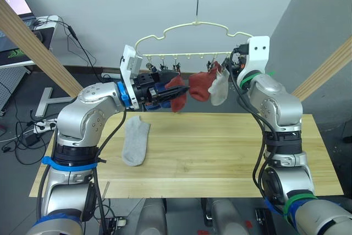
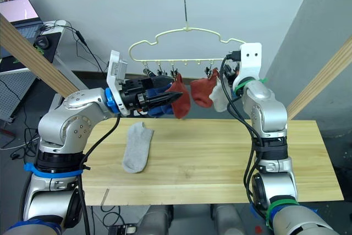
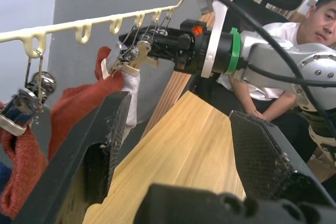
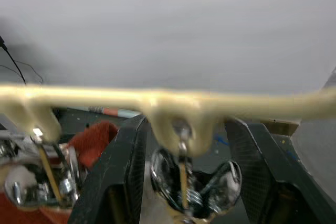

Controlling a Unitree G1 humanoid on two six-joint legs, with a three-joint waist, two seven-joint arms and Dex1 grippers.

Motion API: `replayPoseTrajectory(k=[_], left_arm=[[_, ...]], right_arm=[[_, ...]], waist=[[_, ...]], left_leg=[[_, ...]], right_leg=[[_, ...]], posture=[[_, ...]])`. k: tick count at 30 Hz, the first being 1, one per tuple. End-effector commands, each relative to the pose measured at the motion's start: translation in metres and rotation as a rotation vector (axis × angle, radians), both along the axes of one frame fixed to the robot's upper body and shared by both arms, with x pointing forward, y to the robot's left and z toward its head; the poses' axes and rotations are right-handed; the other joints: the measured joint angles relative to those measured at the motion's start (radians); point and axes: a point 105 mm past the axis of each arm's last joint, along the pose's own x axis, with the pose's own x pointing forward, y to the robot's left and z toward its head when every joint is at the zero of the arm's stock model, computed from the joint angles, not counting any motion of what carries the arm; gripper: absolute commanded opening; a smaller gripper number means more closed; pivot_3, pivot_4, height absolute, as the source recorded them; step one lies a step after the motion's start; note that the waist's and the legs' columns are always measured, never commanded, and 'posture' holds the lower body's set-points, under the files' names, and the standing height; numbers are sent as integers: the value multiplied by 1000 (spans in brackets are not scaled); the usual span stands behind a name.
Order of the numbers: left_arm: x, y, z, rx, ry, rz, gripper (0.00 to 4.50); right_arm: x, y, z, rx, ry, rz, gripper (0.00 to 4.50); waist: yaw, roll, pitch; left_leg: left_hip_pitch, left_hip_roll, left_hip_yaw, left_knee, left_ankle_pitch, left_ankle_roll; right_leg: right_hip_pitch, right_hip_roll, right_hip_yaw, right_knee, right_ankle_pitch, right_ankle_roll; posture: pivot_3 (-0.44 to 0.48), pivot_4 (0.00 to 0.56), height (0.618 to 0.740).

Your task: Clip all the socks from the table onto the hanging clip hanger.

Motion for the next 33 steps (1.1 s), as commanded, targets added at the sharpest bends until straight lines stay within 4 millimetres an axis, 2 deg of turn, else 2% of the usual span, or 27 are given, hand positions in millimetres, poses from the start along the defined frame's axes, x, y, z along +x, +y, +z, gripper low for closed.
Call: replayPoseTrajectory(k=[1,8,13,19,25,33], left_arm=[[-6,1,11,-8,-56,-3,3420],[-6,1,11,-7,-58,3,3420],[-5,0,10,-8,-59,1,3420],[-4,0,10,-7,-57,0,3420],[-4,0,10,-8,-56,1,3420],[-3,-1,10,-7,-59,5,3420]], right_arm=[[0,3,16,13,-52,3,2344],[1,-2,15,6,-45,-20,2344],[-2,-10,7,-1,-15,-54,2344],[-13,-5,4,17,1,-50,2344],[-18,0,12,26,-14,-51,2344],[-21,-5,23,15,-31,-87,2344]], waist=[[0,0,0],[0,0,0],[1,0,0],[0,1,1],[0,1,3],[-1,2,4]], left_leg=[[0,0,0,0,0,0],[0,0,0,0,0,0],[0,0,0,0,0,0],[0,0,0,0,0,0],[0,0,0,0,0,0],[0,0,0,0,0,0]], right_leg=[[0,0,0,0,0,0],[0,0,0,0,0,0],[0,0,0,0,0,0],[0,0,0,0,0,0],[0,0,0,0,0,0],[-1,0,0,-1,0,0]], posture=[[99,285,740],[103,286,740],[97,287,740],[86,290,740],[81,293,740],[81,291,740]])
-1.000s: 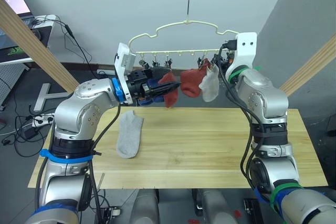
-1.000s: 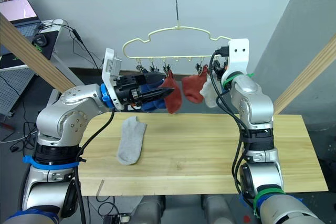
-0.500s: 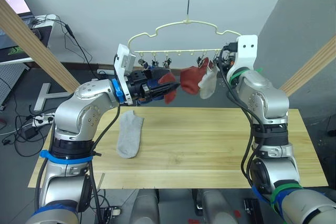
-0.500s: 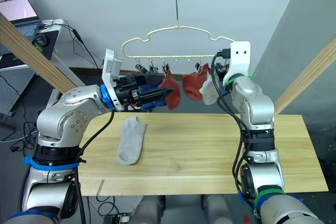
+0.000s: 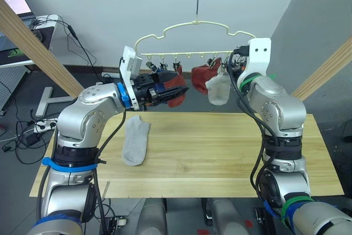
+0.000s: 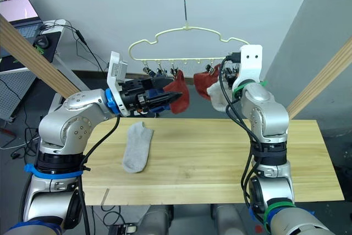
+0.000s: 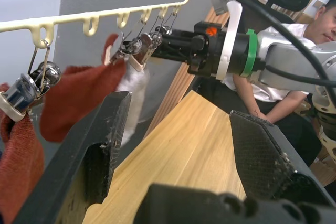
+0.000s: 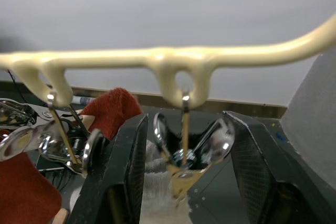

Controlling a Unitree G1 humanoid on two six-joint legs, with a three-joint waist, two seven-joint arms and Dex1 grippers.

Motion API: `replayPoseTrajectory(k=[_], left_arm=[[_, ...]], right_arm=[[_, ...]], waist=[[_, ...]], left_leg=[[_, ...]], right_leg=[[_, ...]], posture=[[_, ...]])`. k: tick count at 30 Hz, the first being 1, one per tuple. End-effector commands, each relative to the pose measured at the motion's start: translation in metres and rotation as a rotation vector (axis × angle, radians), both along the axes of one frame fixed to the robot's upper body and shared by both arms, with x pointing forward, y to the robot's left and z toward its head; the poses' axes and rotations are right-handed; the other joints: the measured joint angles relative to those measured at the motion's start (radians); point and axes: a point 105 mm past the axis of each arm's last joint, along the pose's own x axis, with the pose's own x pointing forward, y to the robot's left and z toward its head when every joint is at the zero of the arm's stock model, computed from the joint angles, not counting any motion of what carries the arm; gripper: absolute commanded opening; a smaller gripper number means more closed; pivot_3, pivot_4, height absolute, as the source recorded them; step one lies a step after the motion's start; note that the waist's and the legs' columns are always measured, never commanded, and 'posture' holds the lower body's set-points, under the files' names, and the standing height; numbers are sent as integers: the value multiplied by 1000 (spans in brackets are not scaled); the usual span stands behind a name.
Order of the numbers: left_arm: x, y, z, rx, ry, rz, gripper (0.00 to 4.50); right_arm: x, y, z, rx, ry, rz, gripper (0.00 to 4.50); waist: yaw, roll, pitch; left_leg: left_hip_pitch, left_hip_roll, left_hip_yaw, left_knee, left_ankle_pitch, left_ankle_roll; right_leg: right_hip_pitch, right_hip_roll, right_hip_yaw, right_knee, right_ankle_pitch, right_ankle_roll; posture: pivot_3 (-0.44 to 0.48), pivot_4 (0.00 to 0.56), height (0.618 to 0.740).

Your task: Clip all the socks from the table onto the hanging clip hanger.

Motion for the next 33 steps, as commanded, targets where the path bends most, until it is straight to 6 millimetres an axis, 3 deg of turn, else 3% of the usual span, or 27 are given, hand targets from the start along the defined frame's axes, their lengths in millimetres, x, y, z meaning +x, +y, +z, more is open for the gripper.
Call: replayPoseTrajectory(k=[1,15,18,21,24,30,33], left_arm=[[-4,-2,12,-5,-62,-9,3420],[-3,-1,12,0,-67,-3,3420],[-3,0,12,0,-68,1,3420],[-3,0,11,0,-67,1,3420],[-3,0,11,0,-67,1,3420],[5,6,-1,43,-16,77,3420],[12,21,-36,192,85,187,3420]], right_arm=[[-6,-1,25,5,-82,-13,2344],[-4,3,26,14,-79,-5,2344],[-3,3,25,9,-73,-12,1727],[-3,1,25,9,-73,-21,695],[-3,0,26,8,-75,-26,14],[-3,-1,27,4,-80,-33,14],[-5,0,28,3,-82,-30,14]], waist=[[0,0,0],[0,0,0],[0,0,0],[0,0,0],[0,0,0],[0,0,0],[-1,0,0]], left_leg=[[0,0,0,0,0,0],[0,0,0,0,0,0],[-1,0,0,0,0,0],[-1,0,0,0,0,0],[-1,0,0,0,0,0],[-1,0,0,0,0,0],[-1,0,0,0,0,0]], right_leg=[[0,0,0,0,0,0],[0,0,0,0,0,0],[0,0,0,0,0,0],[0,0,0,0,0,0],[0,0,0,0,0,0],[-1,0,0,0,0,0],[-1,0,0,0,0,0]], posture=[[81,291,740],[84,287,740],[84,287,740],[82,283,740],[82,283,740],[79,281,740],[83,282,740]])
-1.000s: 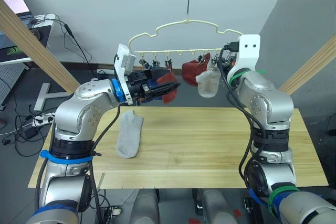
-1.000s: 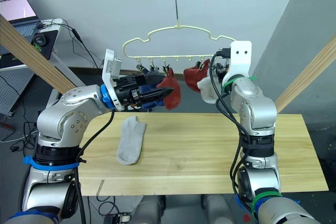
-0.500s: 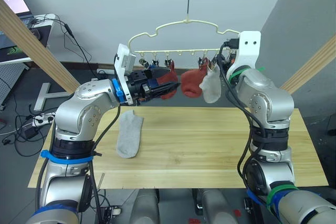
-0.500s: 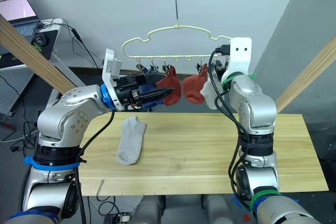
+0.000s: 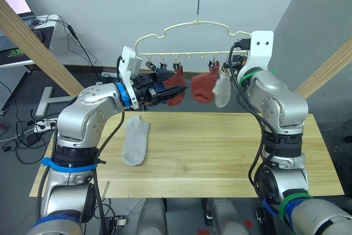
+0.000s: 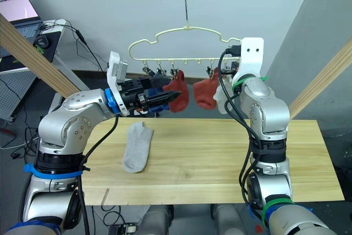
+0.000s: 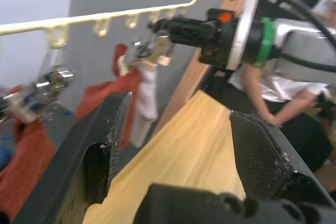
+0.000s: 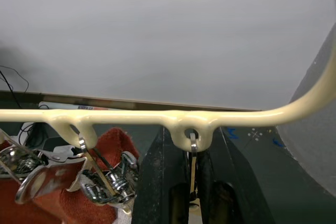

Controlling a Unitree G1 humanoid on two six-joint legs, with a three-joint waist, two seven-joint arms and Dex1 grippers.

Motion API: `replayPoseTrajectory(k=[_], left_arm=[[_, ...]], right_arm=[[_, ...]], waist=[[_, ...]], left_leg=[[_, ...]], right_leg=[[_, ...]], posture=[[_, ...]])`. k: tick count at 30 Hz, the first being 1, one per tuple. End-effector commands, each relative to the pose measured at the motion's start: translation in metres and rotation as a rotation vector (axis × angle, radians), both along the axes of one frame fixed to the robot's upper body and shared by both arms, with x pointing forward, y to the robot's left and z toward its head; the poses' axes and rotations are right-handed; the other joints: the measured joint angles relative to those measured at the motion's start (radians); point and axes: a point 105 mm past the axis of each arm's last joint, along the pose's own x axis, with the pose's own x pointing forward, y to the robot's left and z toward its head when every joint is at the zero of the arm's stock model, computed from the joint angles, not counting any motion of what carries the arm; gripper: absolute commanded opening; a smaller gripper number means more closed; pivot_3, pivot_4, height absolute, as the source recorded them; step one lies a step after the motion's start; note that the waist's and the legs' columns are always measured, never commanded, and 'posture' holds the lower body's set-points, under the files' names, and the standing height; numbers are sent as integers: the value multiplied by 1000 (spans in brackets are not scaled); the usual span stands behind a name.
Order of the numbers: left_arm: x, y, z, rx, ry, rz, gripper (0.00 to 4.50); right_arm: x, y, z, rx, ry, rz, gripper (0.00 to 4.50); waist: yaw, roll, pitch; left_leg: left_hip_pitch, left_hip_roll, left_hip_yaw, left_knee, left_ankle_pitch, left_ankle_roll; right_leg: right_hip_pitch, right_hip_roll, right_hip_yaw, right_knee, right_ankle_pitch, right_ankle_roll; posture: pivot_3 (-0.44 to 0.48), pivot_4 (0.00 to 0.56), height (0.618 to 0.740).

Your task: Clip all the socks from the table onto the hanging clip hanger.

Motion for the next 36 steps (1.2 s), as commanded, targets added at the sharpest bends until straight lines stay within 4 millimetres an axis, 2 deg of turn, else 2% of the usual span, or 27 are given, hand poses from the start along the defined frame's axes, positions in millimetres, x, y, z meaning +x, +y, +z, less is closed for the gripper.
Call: replayPoseTrajectory(k=[1,4,6,13,19,24,30,33,36], left_arm=[[6,22,-43,177,93,139,3420],[13,46,-72,224,139,260,3955],[16,59,-86,244,154,318,4481],[28,103,-127,341,183,505,4481],[36,128,-150,375,236,597,4481],[37,130,-164,396,284,590,4481],[30,132,-195,516,417,575,4481],[27,130,-198,529,440,552,4481],[25,130,-199,531,442,552,3950]], right_arm=[[-4,-2,17,0,-58,-15,14],[-5,0,17,1,-58,-8,0],[-6,1,17,2,-57,-6,0],[-7,2,18,5,-58,-2,0],[-10,2,18,5,-56,0,0],[-11,2,18,5,-54,0,0],[-11,3,19,6,-57,3,0],[-12,3,20,6,-57,2,0],[-12,3,20,6,-56,2,0]], waist=[[-4,0,0],[-3,0,0],[0,0,0],[10,0,0],[10,1,0],[10,1,0],[9,1,0],[8,1,0],[5,1,0]], left_leg=[[0,0,0,0,0,0],[0,0,1,-1,0,0],[-2,0,1,-1,0,0],[-10,0,1,0,0,0],[-11,0,0,0,0,0],[-11,0,0,0,0,0],[-11,0,0,1,0,0],[-10,0,0,1,0,0],[-8,0,0,1,0,0]], right_leg=[[0,0,0,0,0,0],[-1,0,1,0,0,0],[-3,0,0,1,0,0],[-10,0,0,1,0,0],[-11,0,-1,1,0,0],[-11,0,-1,1,0,0],[-11,0,-1,3,0,0],[-11,0,-1,5,0,0],[-11,0,-1,8,0,0]], posture=[[83,282,740],[87,283,740],[87,284,740],[80,289,740],[72,291,740],[72,291,740],[53,294,740],[44,298,740],[44,298,740]])
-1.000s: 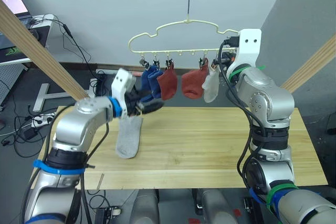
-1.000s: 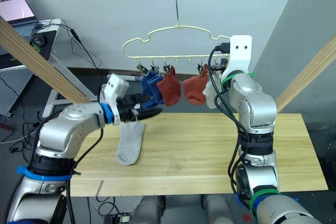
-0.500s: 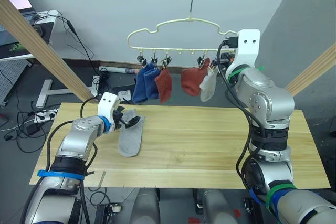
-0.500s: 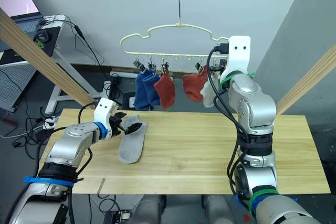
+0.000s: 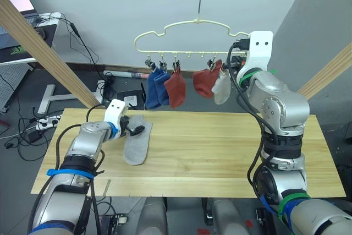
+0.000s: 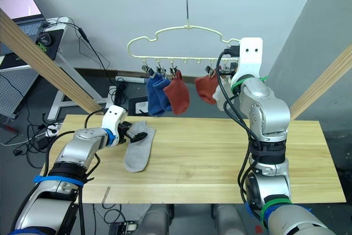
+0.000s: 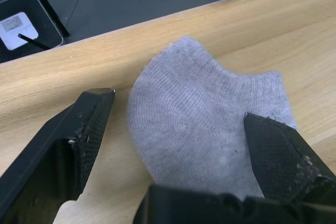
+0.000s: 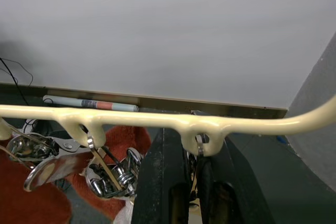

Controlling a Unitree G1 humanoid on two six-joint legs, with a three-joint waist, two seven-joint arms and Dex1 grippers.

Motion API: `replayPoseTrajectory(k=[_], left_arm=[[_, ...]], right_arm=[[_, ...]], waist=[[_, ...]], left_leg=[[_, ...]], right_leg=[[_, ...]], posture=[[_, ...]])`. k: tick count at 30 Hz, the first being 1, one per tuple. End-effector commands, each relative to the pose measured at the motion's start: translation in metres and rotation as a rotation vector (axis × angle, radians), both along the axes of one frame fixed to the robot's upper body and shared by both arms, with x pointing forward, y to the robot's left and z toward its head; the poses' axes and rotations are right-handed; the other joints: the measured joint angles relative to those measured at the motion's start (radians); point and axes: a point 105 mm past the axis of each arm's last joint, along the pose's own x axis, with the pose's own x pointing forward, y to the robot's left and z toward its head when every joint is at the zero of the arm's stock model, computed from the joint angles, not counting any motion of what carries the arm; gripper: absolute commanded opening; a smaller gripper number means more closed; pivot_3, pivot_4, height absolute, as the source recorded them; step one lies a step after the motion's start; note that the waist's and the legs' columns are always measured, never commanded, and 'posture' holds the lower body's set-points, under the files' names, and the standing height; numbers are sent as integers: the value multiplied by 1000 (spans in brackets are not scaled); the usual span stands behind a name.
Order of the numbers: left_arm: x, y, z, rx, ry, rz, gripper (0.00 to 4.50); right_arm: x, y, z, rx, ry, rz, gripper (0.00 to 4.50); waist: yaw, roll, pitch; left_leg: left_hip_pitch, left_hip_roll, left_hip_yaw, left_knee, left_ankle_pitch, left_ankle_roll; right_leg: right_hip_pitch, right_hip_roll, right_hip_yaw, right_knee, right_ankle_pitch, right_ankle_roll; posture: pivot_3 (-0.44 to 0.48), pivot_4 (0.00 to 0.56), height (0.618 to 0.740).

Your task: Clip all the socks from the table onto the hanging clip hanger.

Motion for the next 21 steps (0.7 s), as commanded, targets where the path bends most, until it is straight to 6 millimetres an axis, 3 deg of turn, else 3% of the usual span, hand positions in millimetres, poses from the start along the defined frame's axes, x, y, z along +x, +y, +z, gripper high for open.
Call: replayPoseTrajectory(k=[1,8,14,21], left_arm=[[-15,5,-24,23,95,8,3717],[-16,0,-23,8,93,2,1760],[-15,-24,-13,-77,78,-68,1760],[-18,-87,34,-332,3,-254,1760]], right_arm=[[-7,-2,19,6,-73,-9,0],[-6,0,18,11,-69,-3,0],[-6,2,17,15,-63,3,0],[-7,9,19,38,-56,31,0]], waist=[[-3,0,0],[-9,0,0],[-9,0,0],[-8,0,1]], left_leg=[[1,0,0,0,0,0],[5,0,1,0,0,0],[5,0,1,0,0,0],[3,0,0,0,0,0]], right_leg=[[0,0,0,1,0,0],[2,0,1,5,0,0],[2,0,2,6,0,0],[1,0,1,5,0,0]], posture=[[44,298,740],[44,298,740],[44,298,740],[55,302,740]])
